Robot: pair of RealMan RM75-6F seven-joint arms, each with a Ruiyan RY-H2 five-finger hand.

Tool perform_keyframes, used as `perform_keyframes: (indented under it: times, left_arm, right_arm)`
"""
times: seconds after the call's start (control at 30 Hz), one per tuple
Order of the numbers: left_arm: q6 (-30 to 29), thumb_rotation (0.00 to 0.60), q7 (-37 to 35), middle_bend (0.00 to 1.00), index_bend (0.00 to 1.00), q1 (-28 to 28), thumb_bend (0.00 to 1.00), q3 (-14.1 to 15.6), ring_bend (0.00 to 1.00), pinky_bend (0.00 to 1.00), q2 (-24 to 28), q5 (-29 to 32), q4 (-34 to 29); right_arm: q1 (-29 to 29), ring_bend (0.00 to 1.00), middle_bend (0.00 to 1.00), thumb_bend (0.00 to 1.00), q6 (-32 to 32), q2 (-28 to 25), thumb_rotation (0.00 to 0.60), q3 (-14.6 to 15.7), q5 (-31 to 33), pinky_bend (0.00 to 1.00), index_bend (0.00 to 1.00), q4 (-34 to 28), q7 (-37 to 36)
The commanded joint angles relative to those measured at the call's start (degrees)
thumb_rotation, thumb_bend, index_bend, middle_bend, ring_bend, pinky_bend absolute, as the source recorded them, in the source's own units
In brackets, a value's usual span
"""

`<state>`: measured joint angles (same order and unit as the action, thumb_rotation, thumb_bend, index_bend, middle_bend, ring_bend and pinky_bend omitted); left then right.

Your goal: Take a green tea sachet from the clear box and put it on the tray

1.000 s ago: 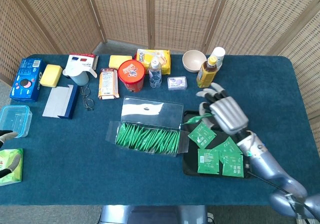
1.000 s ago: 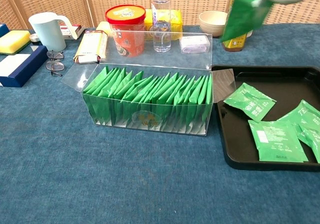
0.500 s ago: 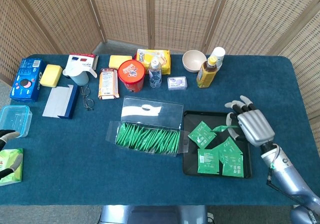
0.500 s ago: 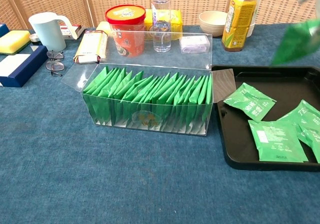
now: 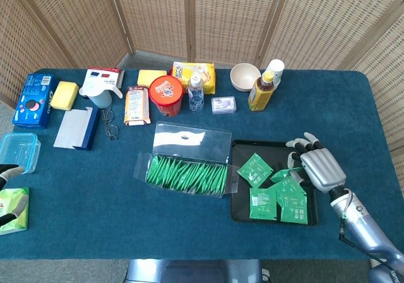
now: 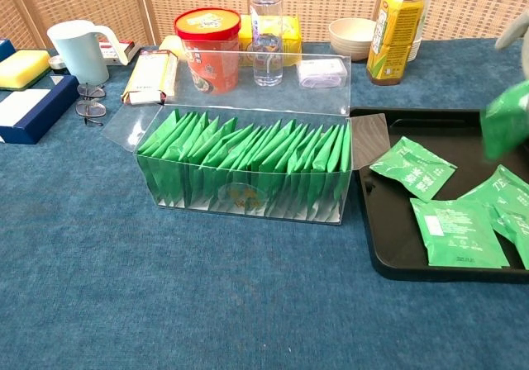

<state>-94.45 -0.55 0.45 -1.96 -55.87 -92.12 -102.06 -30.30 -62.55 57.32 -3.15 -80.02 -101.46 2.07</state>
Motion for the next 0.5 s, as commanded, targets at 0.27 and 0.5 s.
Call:
perform_keyframes:
  times: [0.27,0.5]
  left_arm:
    - [-0.5,0.6,-0.8,0.25,0.26,0.8,0.31,0.3,0.19,0.3,0.3,0.6,0.6]
    - [-0.5,0.6,-1.0,0.25,0.26,1.2,0.31,0.8,0.19,0.3,0.0,0.5,1.1]
  right_arm:
    - [-2.3,0.1,0.16,0.49,3.9,2.2,0.6,-1.3,1.8,0.04,0.29,0.3,3.7]
    - [-1.9,0.03,0.11,0.49,2.4,2.0,0.6,-2.8,3.5,0.03,0.2,-1.5,5.2]
